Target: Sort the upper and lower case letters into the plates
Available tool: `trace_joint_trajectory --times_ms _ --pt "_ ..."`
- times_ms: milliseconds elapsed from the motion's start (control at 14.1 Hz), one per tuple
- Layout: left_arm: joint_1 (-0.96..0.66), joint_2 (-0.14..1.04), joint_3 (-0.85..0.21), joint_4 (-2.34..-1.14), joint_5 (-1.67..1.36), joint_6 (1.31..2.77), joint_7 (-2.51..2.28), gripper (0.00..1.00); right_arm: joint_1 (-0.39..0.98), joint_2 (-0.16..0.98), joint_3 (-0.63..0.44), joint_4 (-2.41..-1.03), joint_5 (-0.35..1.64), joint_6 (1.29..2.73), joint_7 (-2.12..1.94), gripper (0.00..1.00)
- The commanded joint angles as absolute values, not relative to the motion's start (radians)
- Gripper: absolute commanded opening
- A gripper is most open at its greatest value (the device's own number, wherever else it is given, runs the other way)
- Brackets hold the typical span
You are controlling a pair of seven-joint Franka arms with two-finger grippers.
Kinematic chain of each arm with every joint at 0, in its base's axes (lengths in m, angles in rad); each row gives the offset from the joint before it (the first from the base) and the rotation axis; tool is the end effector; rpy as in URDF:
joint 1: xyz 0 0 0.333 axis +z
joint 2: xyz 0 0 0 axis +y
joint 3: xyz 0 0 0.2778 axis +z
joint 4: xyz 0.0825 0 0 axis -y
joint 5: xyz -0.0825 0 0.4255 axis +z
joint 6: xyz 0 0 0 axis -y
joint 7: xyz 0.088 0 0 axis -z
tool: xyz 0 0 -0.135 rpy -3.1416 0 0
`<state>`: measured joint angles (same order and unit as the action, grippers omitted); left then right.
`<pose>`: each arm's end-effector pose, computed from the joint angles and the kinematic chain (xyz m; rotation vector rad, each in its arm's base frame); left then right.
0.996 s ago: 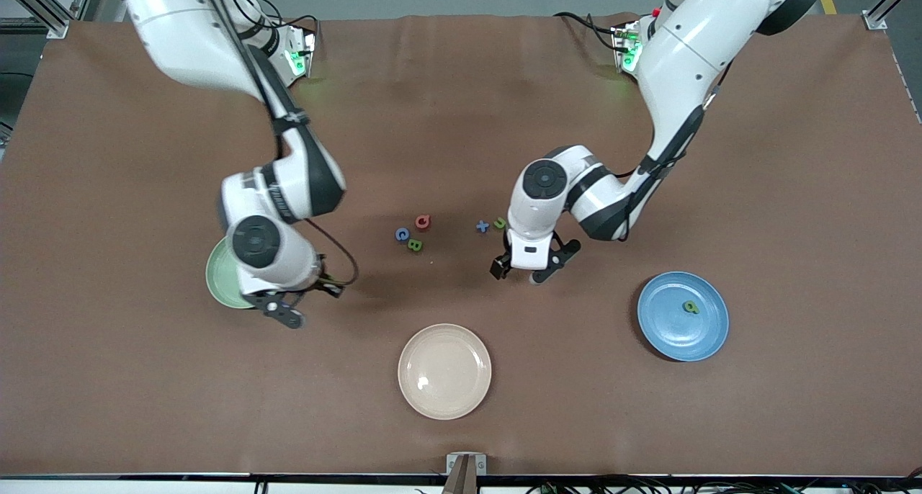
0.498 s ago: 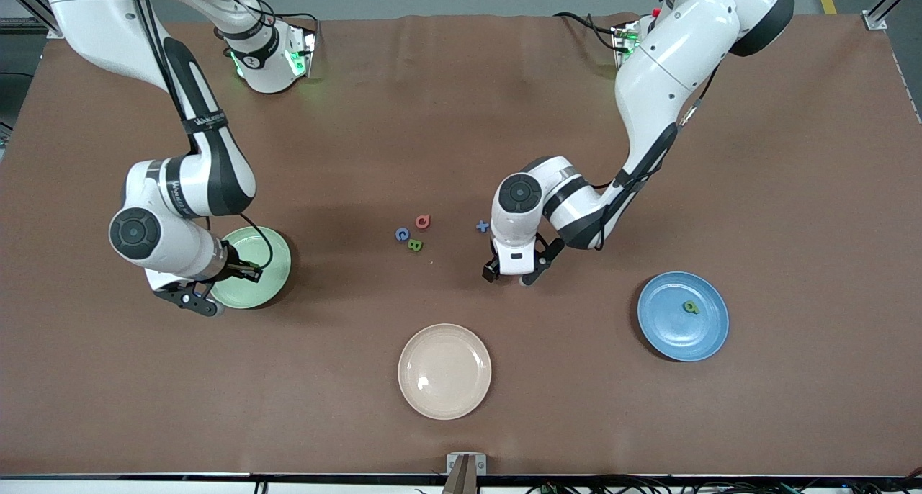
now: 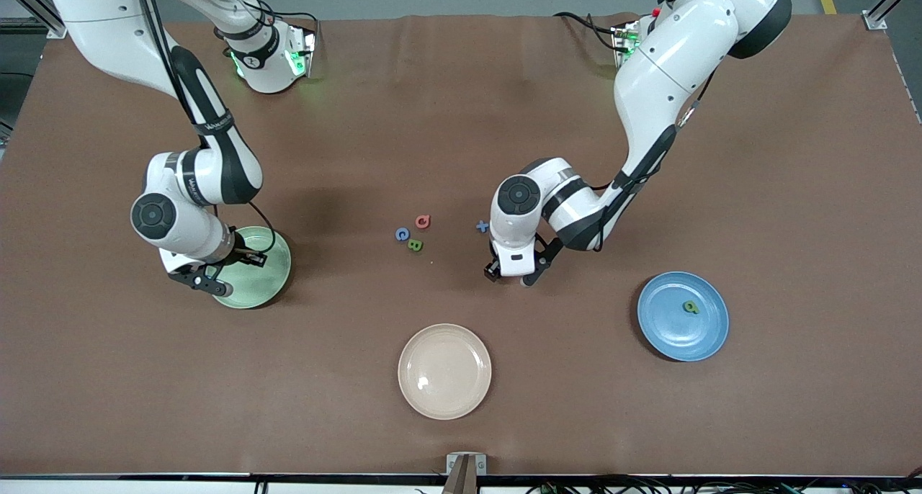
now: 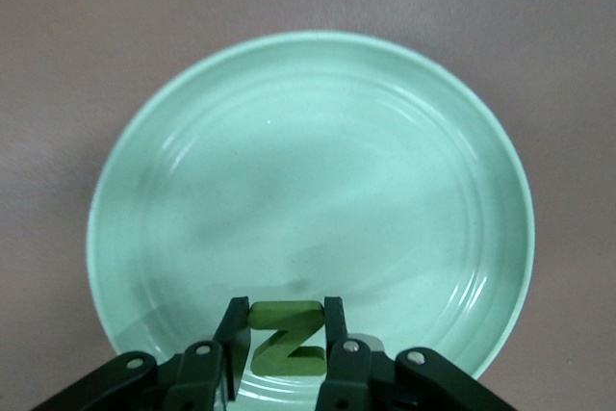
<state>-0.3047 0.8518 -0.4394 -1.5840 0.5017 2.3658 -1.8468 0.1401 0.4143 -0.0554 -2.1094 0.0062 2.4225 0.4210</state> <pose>0.5353 -0.4512 0.0880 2.8144 1.3310 0.0574 0.5733 0.0466 0.1122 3.0511 -0.5200 -0.1435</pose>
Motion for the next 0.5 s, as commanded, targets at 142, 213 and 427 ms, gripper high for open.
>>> trace_joint_trajectory --times_ms 142,213,427 --pt "-0.287 0.848 -0.434 -1.574 0.52 2.355 -1.832 0.01 0.11 0.362 -0.037 -2.203 0.002 2.463 0.408 0.01" --pt "-0.255 0.842 -0.434 -1.574 0.523 2.355 -1.806 0.01 0.103 0.362 -0.037 -2.21 0.002 2.471 0.397 0.01" --pt "-0.201 0.804 -0.436 -1.575 0.525 2.327 -1.72 0.0 0.074 0.364 -0.037 -2.217 0.002 2.474 0.377 0.06"
